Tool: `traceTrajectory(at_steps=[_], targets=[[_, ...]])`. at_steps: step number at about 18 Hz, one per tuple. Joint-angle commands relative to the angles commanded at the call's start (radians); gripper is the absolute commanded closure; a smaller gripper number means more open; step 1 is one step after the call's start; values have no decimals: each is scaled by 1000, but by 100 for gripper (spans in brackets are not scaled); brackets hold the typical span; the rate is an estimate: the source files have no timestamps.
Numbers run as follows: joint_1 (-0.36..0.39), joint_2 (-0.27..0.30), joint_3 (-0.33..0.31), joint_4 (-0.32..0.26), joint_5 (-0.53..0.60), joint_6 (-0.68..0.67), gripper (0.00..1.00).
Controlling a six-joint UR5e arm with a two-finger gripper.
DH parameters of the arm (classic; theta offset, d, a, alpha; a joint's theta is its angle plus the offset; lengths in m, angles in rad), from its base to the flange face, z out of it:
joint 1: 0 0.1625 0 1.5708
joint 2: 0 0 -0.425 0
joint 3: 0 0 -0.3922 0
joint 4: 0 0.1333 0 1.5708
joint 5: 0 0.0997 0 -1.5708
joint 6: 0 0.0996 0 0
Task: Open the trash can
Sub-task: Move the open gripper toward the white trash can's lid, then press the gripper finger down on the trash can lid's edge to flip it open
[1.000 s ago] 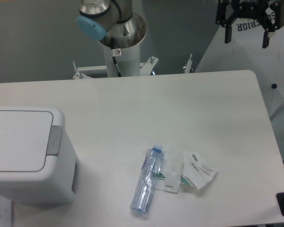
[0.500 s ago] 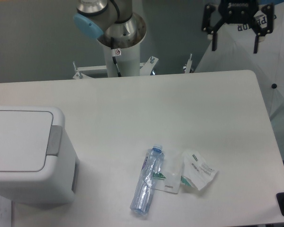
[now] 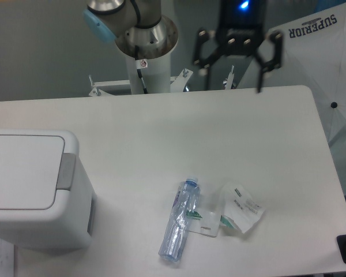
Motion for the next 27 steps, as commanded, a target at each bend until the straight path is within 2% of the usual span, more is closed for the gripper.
traceTrajectory(at_steps=[3,8,10,19,27], targets=[[-67,-35,0,44,-5,-123,0],[-143,-115,0,213,-8,-319,0],[-179,-143,0,255,-8,-352,0],[-267,-192,-3,259,0,-364,0],[-292,-209,-5,261,0,-363,0]])
